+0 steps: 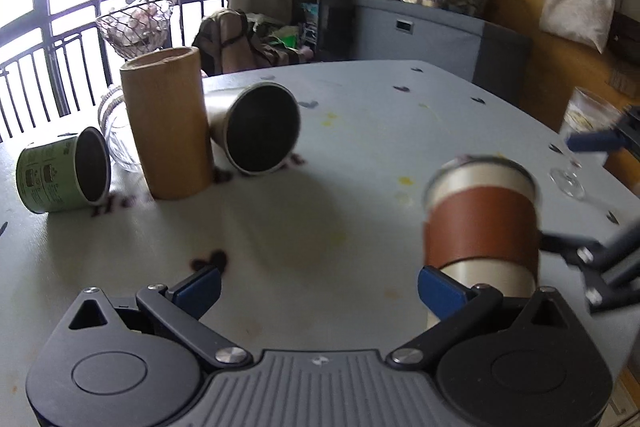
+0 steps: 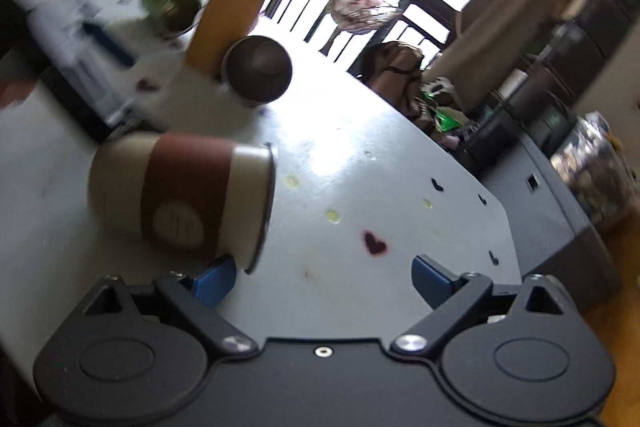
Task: Flip cup upright
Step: 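Carry the cup toward the left tool while the left tool approaches it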
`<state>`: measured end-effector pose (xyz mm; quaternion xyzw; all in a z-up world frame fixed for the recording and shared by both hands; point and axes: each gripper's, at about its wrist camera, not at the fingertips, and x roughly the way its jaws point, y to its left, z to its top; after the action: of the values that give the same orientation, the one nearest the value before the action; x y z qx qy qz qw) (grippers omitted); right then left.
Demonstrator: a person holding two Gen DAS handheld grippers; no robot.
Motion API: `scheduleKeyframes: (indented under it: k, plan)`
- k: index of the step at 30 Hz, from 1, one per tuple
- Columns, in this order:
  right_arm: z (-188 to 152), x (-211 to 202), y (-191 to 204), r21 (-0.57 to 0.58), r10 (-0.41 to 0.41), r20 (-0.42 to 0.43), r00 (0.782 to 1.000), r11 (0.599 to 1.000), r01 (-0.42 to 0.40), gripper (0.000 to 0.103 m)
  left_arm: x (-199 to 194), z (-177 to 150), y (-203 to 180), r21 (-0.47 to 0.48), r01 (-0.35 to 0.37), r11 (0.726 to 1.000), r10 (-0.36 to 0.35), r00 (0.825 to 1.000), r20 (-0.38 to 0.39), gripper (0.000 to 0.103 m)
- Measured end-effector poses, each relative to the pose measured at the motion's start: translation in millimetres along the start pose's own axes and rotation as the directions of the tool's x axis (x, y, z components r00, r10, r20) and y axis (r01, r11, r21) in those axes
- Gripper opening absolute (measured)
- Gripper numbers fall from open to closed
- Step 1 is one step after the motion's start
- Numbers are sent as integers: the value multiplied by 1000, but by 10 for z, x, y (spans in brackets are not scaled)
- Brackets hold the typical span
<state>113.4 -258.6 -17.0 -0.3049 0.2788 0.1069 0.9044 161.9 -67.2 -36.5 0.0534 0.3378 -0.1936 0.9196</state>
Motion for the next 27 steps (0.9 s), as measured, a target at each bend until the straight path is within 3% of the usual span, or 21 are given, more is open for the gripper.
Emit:
scheduleKeyframes:
  k: [7,10,13,15,17,21,27]
  plan:
    - [-170,-19,-88,124,10,29,1000,992,-13,95,-148,120,-27,9,62,998,-62,998,-3,103]
    - [-251,-150,-95,206,59,39,998,976,-66,95,-181,337,21,-67,139,988,-140,990,-13,103]
    - [-354,-288,-90,318,139,62,988,936,-151,95,-96,557,12,-162,234,959,-247,967,-65,103]
    - [-417,-333,-110,401,198,86,976,890,-216,95,27,669,-38,-215,282,935,-311,944,-115,102]
    - [-475,-341,-145,499,258,116,959,820,-281,95,166,753,-102,-259,311,914,-358,920,-161,102]
    - [-583,-276,-167,644,339,167,926,673,-363,95,426,853,-233,-332,298,895,-387,888,-248,97]
    - [-655,-121,-174,746,393,223,892,521,-416,95,677,886,-289,-364,241,900,-362,878,-313,85]
